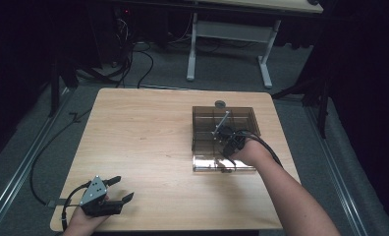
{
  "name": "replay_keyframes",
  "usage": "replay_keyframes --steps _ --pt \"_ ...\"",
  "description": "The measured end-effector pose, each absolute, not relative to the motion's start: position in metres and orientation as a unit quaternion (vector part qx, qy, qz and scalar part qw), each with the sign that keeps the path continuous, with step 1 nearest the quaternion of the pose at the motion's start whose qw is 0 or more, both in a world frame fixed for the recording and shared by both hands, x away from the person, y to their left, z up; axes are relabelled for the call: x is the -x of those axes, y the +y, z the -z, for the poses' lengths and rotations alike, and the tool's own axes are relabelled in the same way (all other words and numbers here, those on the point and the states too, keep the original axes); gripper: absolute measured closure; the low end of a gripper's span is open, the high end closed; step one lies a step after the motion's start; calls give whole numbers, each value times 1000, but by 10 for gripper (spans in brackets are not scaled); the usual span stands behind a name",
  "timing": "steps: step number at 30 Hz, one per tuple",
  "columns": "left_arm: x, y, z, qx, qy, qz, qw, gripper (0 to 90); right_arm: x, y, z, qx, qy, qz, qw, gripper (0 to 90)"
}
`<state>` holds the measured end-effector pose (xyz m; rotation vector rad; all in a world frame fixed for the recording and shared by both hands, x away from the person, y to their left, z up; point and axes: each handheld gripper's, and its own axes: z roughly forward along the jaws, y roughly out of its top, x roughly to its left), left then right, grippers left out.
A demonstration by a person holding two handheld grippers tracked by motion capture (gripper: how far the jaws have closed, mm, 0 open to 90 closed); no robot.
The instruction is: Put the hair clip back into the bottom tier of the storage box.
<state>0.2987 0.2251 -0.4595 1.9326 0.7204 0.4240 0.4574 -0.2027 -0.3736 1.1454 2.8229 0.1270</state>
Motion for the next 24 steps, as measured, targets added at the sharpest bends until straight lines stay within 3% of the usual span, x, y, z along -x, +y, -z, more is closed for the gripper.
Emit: replay_keyframes --steps 24 --pt "-298 225 459 -797 297 -174 496 243 -462 -196 409 -369 929 -25 28 804"
